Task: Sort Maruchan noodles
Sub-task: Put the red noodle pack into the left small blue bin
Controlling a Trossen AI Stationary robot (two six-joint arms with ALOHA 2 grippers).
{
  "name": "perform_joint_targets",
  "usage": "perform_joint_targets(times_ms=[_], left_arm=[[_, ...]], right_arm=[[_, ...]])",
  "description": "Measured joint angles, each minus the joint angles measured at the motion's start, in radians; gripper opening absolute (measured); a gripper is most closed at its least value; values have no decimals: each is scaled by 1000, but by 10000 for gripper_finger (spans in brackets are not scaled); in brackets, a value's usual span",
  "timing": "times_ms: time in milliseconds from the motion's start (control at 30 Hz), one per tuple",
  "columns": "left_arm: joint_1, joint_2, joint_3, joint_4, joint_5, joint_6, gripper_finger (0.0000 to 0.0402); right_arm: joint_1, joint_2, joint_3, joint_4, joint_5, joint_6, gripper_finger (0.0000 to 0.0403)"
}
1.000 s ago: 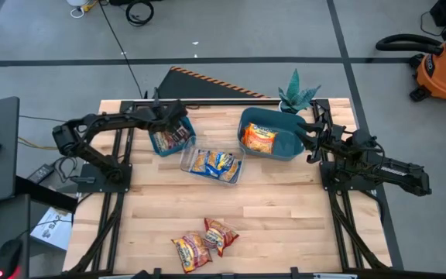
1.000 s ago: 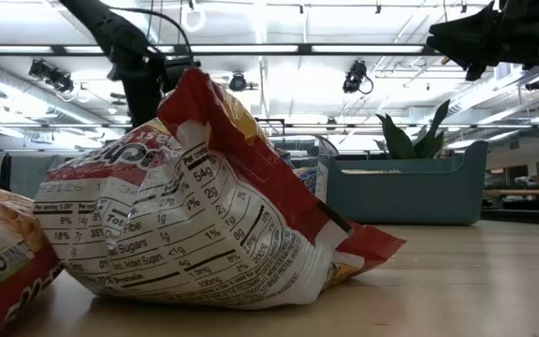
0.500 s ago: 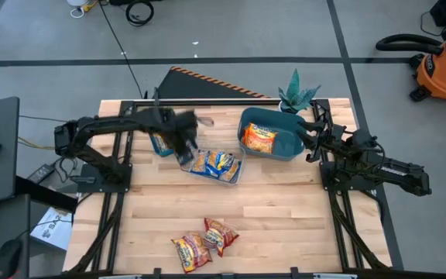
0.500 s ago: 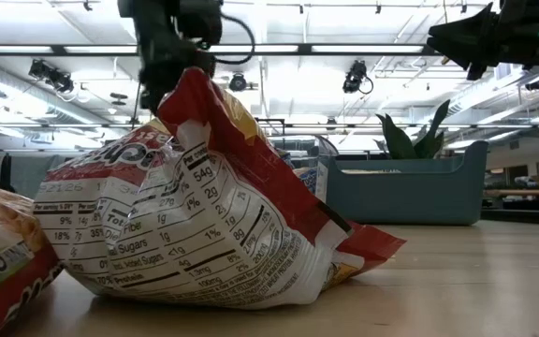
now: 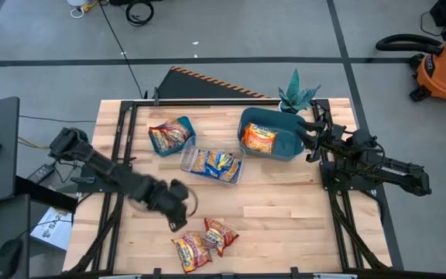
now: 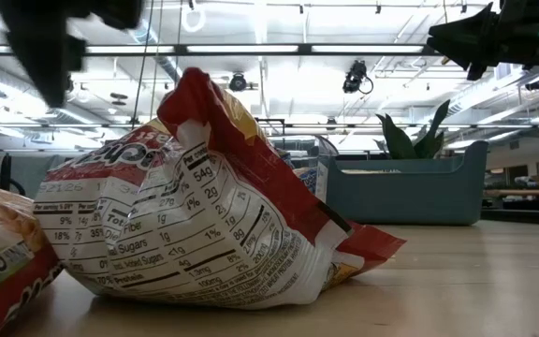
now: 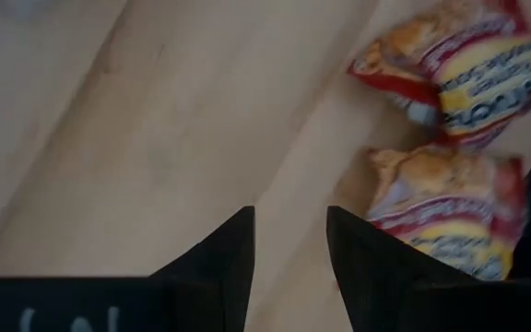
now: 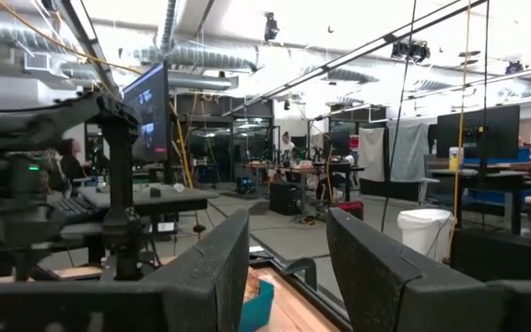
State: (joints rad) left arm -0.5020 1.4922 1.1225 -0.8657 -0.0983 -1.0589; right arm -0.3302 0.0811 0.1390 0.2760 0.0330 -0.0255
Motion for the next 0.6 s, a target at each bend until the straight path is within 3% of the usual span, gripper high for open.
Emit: perform_joint_targets(times_ms=[133, 300, 500, 600], left_arm=[[-139, 44, 0, 53, -82, -208, 142], [-252, 139, 0, 72, -60, -367, 142], [-315, 224, 69, 104, -47, -372, 142], [-333, 252, 89, 69, -52, -280, 142]], right_arm=[[0, 0, 0, 0, 0, 32, 153], [0, 0, 0, -1, 0, 58, 153], [0, 0, 0, -14, -25, 60, 153], [0, 0, 0, -15, -31, 60, 153]])
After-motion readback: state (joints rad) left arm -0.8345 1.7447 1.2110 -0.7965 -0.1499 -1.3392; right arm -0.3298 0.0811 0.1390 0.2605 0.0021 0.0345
